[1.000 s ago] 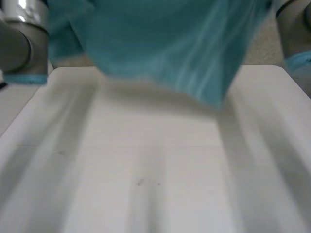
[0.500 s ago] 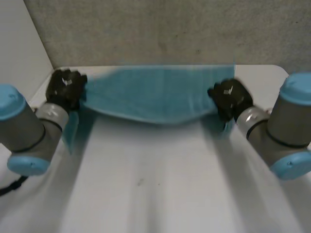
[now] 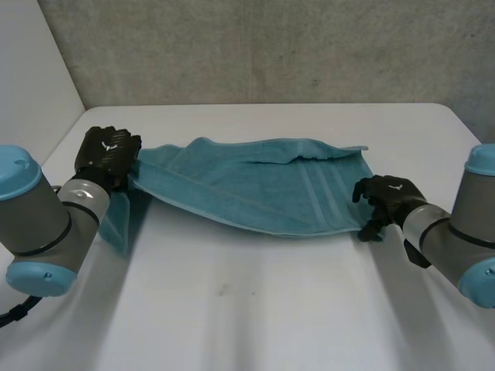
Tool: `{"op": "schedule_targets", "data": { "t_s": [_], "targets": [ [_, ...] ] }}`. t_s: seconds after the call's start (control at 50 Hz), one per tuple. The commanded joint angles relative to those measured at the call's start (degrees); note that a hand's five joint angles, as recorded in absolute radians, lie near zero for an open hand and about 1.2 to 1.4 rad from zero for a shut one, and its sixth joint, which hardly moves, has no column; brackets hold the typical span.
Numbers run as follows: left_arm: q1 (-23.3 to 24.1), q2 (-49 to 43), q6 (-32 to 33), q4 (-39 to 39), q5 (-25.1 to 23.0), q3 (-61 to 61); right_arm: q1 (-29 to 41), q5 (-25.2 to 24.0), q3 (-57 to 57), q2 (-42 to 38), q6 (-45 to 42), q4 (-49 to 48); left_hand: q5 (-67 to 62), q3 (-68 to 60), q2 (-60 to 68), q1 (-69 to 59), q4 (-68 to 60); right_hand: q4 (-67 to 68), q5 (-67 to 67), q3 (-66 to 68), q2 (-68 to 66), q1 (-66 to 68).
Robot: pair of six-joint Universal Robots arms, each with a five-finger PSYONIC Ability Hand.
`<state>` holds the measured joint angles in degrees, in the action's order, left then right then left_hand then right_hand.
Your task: Fold the laundry
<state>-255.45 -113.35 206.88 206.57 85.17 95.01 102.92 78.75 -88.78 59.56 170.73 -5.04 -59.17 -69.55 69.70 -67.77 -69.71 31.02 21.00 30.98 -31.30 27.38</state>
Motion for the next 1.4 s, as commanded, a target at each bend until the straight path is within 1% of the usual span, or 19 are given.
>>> {"op": "schedule_targets", "data": {
  "t_s": [0.02, 0.24, 0.34, 0.48, 0.74, 0.76, 0.78, 0.8, 0.82, 0.9, 0.96, 0.98, 1.0, 1.04, 1.06, 1.1, 1.16, 1.3, 1.4],
  "targets": [
    [-0.22, -0.21, -0.07, 0.14, 0.0, -0.53, -3.51, -0.26, -3.16, 1.08, 2.59, -2.34, -10.83, -10.45, 10.3, -12.23, -10.29, 1.1, 1.12, 1.14, -0.82, 4.74],
    [-0.14, -0.21, -0.25, 0.14, 0.09, -0.88, -5.8, -1.23, -4.74, 0.03, 4.0, -3.92, -10.83, -10.45, 10.3, -12.23, -10.29, 3.28, 3.3, 3.33, -3.01, 6.92],
    [-0.14, -0.38, -0.34, 0.23, 0.09, -0.88, -5.89, -3.25, -2.9, -1.55, 7.77, -4.45, -10.83, -10.45, 10.3, -12.23, -10.29, 8.15, 8.17, 8.19, -7.87, 11.78],
    [-0.14, -0.56, -0.25, 0.23, 0.09, -0.88, -5.62, -4.39, -1.4, -2.61, 10.32, -4.1, -10.83, -10.45, 10.3, -12.23, -10.29, 6.83, 6.85, 6.87, -6.55, 10.47],
    [-0.14, -0.56, -0.51, 0.23, 0.18, -1.14, -5.27, -3.43, 2.29, -7.36, 10.77, -4.01, -10.83, -10.45, 10.3, -12.23, -10.29, 7.66, 7.68, 7.7, -7.38, 11.3],
    [-0.14, -0.56, -0.51, 0.23, 0.18, -1.14, -5.27, -3.25, 2.73, -7.88, 10.59, -4.01, -10.83, -10.45, 10.3, -12.23, -10.29, 15.15, 15.17, 15.2, -14.88, 18.79],
    [-0.14, -0.56, -0.69, 0.23, 0.18, -1.14, -5.36, -3.08, 3.17, -8.15, 10.51, -4.01, -10.83, -10.45, 10.3, -12.23, -10.29, 31.21, 31.23, 31.26, -30.94, 34.85],
    [-0.14, -0.56, -0.69, 0.23, 0.18, -1.14, -5.36, -3.08, 3.17, -8.15, 10.5, -4.01, -10.83, -10.45, 10.3, -12.23, -10.29, 31.37, 31.39, 31.42, -31.1, 35.01],
    [-0.14, -0.73, -0.69, 0.23, 0.26, -1.06, -5.71, -3.16, 3.35, -7.8, 10.85, -4.18, -10.83, -10.45, 10.3, -12.23, -10.29, 48.8, 48.82, 48.85, -48.53, 52.44],
    [-0.14, -1.0, -0.51, 0.23, 0.35, -0.62, -5.8, -2.55, 3.35, -7.45, 11.03, -5.06, -10.83, -10.45, 10.3, -12.23, -10.29, 48.98, 49.0, 49.02, -48.7, 52.62],
    [-0.22, -2.23, -0.51, 0.06, 0.44, -0.18, -5.97, -2.46, 2.38, -3.4, 10.94, -6.47, -10.83, -10.45, 10.3, -12.23, -10.29, 48.98, 49.0, 49.02, -48.7, 52.62],
    [-0.14, -3.18, -0.43, -0.03, 0.53, -0.09, -5.89, -2.55, 1.86, 0.6, 11.12, -6.64, -6.02, -5.65, 5.5, -7.42, -5.48, 48.98, 49.0, 49.02, -48.7, 52.62],
    [-0.14, -3.19, -0.43, -0.03, 0.53, -0.09, -5.89, -2.55, 1.85, 0.64, 11.12, -6.65, -5.97, -5.6, 5.45, -7.37, -5.43, 48.98, 49.0, 49.02, -48.7, 52.62],
    [-0.22, -4.51, -0.43, -0.99, 0.61, 0.09, -5.71, -2.99, 0.89, 6.77, 10.94, -6.91, 14.77, 15.15, -15.3, 13.37, 15.32, 48.98, 49.0, 49.02, -48.7, 52.62],
    [-0.22, -4.51, -0.43, -1.0, 0.61, 0.09, -5.71, -2.99, 0.89, 6.79, 10.94, -6.91, 14.89, 15.26, -15.41, 13.49, 15.43, 48.98, 49.0, 49.02, -48.7, 52.62],
    [-0.31, -6.0, -0.16, -2.49, 0.79, 0.09, -6.15, -3.25, 1.5, 8.2, 10.42, -6.91, 32.14, 32.51, -32.66, 30.74, 32.68, 48.98, 49.0, 49.02, -48.7, 52.62],
    [-0.75, -6.71, -0.16, -3.46, 0.79, 0.0, -7.02, -3.16, 2.55, 9.34, 9.28, -6.65, 40.43, 40.8, -40.95, 39.03, 40.97, 48.98, 49.0, 49.02, -48.7, 52.62],
    [-1.8, -6.62, -0.16, -4.86, 1.14, 0.26, -11.07, -3.08, 2.91, 12.94, 3.14, -5.94, 40.79, 41.17, -41.32, 39.39, 41.34, 48.98, 49.0, 49.02, -48.7, 52.62],
    [-1.98, -6.18, -0.07, -6.36, 4.47, 1.05, -12.65, -2.72, 2.91, 13.38, -0.47, -6.03, 40.79, 41.16, -41.32, 39.39, 41.33, 48.98, 49.0, 49.02, -48.7, 52.62]
  ]
}}
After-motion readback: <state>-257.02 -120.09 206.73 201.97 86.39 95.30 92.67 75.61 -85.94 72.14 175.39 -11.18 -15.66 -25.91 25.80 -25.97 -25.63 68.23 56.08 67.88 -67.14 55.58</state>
